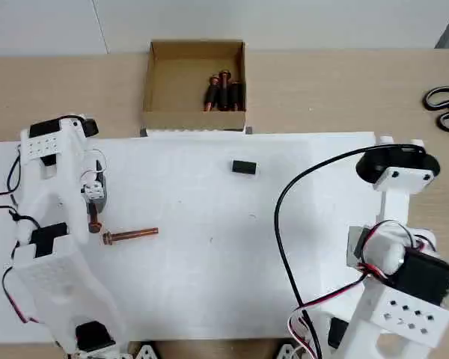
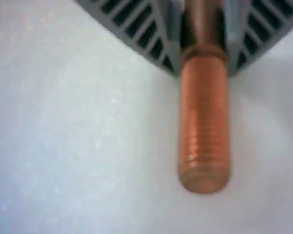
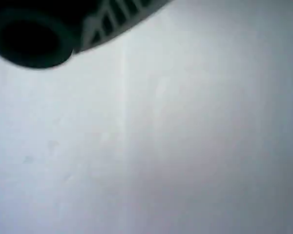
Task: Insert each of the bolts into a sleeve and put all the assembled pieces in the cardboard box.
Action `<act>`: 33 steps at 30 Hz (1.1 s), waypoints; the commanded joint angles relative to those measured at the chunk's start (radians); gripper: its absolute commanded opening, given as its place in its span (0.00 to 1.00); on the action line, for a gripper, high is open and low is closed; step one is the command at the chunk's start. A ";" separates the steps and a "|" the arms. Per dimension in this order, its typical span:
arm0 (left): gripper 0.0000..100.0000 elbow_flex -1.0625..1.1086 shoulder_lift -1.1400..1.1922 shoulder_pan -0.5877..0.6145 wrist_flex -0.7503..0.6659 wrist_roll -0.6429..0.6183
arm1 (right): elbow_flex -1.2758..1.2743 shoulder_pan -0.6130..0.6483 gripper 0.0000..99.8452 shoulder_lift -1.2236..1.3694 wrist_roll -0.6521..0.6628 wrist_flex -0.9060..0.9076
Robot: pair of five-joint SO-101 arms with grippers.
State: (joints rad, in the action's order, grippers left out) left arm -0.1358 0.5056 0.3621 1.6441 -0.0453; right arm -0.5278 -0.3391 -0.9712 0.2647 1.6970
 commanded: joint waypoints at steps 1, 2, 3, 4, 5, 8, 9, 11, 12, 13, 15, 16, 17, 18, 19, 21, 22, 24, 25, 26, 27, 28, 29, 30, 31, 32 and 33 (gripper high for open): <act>0.00 -0.021 -0.095 0.003 0.078 -0.046 | 0.003 -0.012 0.01 -0.008 -0.005 -0.018; 0.00 -0.025 -0.118 0.002 0.089 -0.089 | 0.003 -0.007 0.01 -0.008 -0.005 -0.018; 0.00 -0.025 -0.140 0.002 0.097 -0.130 | 0.003 0.002 0.01 -0.008 -0.005 -0.018; 0.00 -0.027 -0.161 0.003 0.107 -0.169 | 0.002 0.013 0.01 -0.012 -0.005 -0.016; 0.00 -0.022 -0.186 0.003 0.109 -0.192 | 0.002 0.025 0.01 -0.013 -0.008 -0.016; 0.00 -0.008 -0.253 0.011 0.109 -0.206 | 0.002 0.061 0.00 -0.013 -0.011 -0.016; 0.00 -0.008 -0.275 0.011 0.109 -0.207 | 0.002 0.070 0.00 -0.013 -0.011 -0.016; 0.00 -0.008 -0.325 -0.011 0.109 -0.258 | 0.002 0.081 0.00 -0.013 -0.011 -0.016; 0.00 -0.008 -0.350 -0.028 0.109 -0.330 | 0.002 0.081 0.00 -0.013 -0.011 -0.015; 0.00 -0.007 -0.374 -0.035 0.109 -0.425 | 0.002 0.079 0.00 -0.013 -0.011 -0.015; 0.00 -0.008 -0.419 -0.035 0.109 -0.674 | 0.002 0.076 0.00 -0.013 -0.011 -0.015; 0.00 -0.013 -0.434 -0.034 0.107 -0.789 | 0.002 0.076 0.00 -0.013 -0.011 -0.015; 0.00 -0.015 -0.448 -0.040 0.100 -0.890 | 0.002 0.076 0.00 -0.013 -0.011 -0.015; 0.00 -0.013 -0.462 -0.048 0.097 -0.984 | 0.002 0.076 0.00 -0.015 -0.011 -0.015; 0.00 -0.010 -0.473 -0.068 0.092 -1.080 | 0.002 0.076 0.00 -0.015 -0.011 -0.015; 0.00 -0.010 -0.474 -0.089 0.092 -1.287 | 0.002 0.076 0.00 -0.015 -0.011 -0.015; 0.00 -0.010 -0.474 -0.098 0.091 -1.384 | 0.002 0.076 0.00 -0.015 -0.011 -0.015; 0.00 -0.008 -0.476 -0.112 0.074 -1.539 | 0.002 0.076 0.00 -0.015 -0.011 -0.015; 0.00 -0.010 -0.480 -0.112 0.068 -1.571 | 0.002 0.076 0.00 -0.015 -0.011 -0.015; 0.00 -0.012 -0.482 -0.112 0.068 -1.576 | 0.002 0.077 0.00 -0.015 -0.011 -0.015; 0.00 -0.012 -0.482 -0.112 0.068 -1.573 | 0.002 0.077 0.00 -0.015 -0.011 -0.015; 0.00 -0.012 -0.480 -0.109 0.069 -1.574 | 0.002 0.077 0.00 -0.015 -0.011 -0.015; 0.00 -0.010 -0.477 -0.109 0.071 -1.576 | 0.002 0.077 0.00 -0.015 -0.011 -0.015; 0.00 -0.010 -0.476 -0.109 0.071 -1.576 | 0.002 0.077 0.00 -0.015 -0.011 -0.015; 0.00 -0.010 -0.476 -0.109 0.068 -1.576 | 0.002 0.077 0.00 -0.015 -0.011 -0.015; 0.00 -0.010 -0.476 -0.110 0.066 -1.576 | 0.002 0.077 0.00 -0.015 -0.011 -0.015; 0.00 -0.010 -0.476 -0.110 0.066 -1.576 | 0.002 0.077 0.00 -0.015 -0.011 -0.015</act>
State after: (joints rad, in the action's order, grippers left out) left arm -0.1312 0.0821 0.2547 1.7254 -1.6118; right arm -0.5309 -0.2670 -0.9712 0.2647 1.6970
